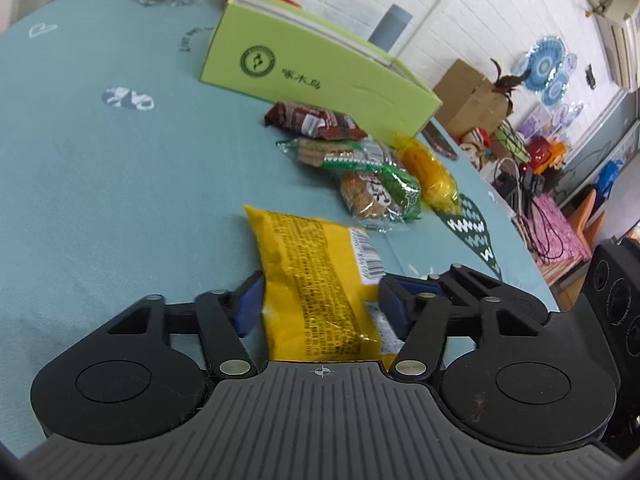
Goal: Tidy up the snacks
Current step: 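Grasp the large yellow chips bag with the left gripper, then carry the yellow chips bag into the green box and release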
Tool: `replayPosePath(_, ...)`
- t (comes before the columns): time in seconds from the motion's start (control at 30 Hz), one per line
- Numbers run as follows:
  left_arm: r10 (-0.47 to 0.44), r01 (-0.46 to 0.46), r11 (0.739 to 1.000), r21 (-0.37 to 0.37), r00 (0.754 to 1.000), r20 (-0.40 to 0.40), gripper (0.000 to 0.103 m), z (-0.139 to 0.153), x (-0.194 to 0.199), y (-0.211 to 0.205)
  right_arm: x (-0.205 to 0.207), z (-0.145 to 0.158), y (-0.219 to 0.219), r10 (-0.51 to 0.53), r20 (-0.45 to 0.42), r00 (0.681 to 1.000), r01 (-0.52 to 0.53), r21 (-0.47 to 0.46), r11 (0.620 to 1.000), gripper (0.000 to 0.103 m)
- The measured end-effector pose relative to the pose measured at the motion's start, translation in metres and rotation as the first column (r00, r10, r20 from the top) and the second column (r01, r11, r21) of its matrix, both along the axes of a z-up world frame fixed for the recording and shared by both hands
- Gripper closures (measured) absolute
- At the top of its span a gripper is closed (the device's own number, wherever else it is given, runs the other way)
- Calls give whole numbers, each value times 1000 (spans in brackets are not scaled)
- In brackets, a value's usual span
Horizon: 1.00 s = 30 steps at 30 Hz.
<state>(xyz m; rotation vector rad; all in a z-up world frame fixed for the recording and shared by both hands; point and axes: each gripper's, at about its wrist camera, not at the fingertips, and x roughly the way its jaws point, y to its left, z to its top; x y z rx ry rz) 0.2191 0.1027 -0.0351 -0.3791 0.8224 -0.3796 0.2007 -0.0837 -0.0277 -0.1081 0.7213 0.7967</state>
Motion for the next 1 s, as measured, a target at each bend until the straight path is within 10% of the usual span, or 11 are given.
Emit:
replayPosePath(0.07, -3, 3, 1000, -4, 1000, -2, 78, 1, 1, -1, -2, 3, 5, 0, 38, 999, 1, -31, 1000, 20)
replayPosePath(0.33, 4, -2, 998, -65, 999, 32, 79, 34, 33, 2, 27, 35, -1, -21, 110, 994, 21, -2, 1000, 22)
replayPosePath(0.6, -17, 28, 998, -52, 979, 202, 77, 114, 151, -6, 137, 97, 4, -41, 307, 951, 55, -38, 998, 21)
replayPosePath(1.0, -13, 4, 992, 125, 998, 69, 73, 62, 297, -35, 290, 45, 13, -28, 32, 999, 33, -141, 989, 22)
